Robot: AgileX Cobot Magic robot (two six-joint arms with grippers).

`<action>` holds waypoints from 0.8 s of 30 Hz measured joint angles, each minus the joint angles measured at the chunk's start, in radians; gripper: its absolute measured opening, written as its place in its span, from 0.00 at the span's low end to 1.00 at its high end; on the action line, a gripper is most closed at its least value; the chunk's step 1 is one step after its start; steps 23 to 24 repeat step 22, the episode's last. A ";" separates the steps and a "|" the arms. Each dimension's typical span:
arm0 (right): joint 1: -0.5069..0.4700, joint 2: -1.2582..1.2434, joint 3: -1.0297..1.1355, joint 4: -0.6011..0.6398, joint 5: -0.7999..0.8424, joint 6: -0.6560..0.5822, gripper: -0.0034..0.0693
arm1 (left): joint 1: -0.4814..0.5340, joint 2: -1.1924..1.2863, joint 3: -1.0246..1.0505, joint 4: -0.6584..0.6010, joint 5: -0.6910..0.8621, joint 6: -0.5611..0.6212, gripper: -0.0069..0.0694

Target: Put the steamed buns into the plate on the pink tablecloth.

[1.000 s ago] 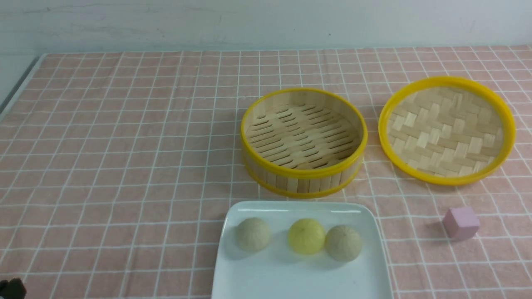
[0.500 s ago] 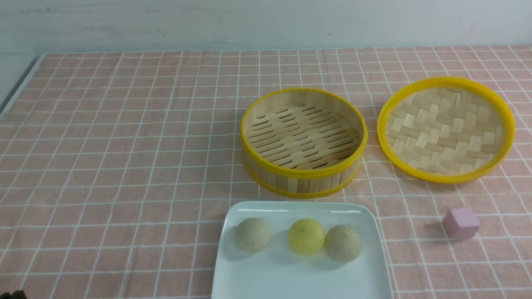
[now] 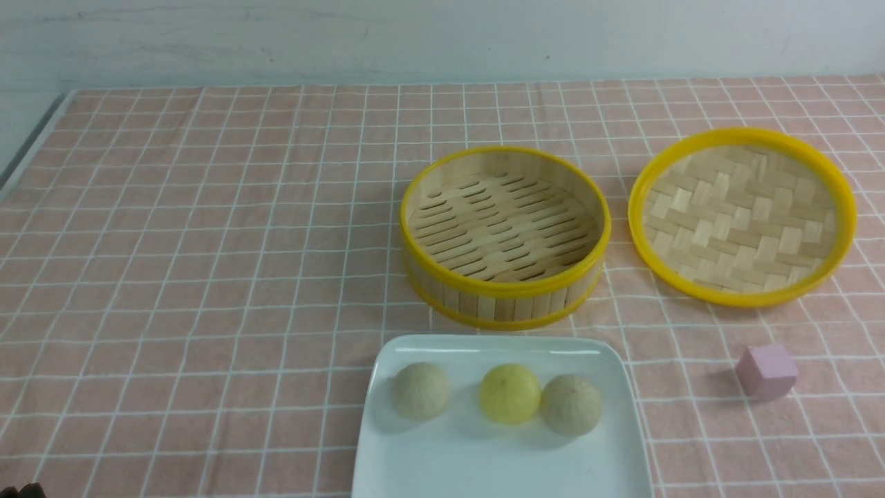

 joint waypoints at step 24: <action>0.000 0.000 0.000 0.000 0.000 0.000 0.27 | 0.000 0.000 0.000 0.001 0.000 0.000 0.30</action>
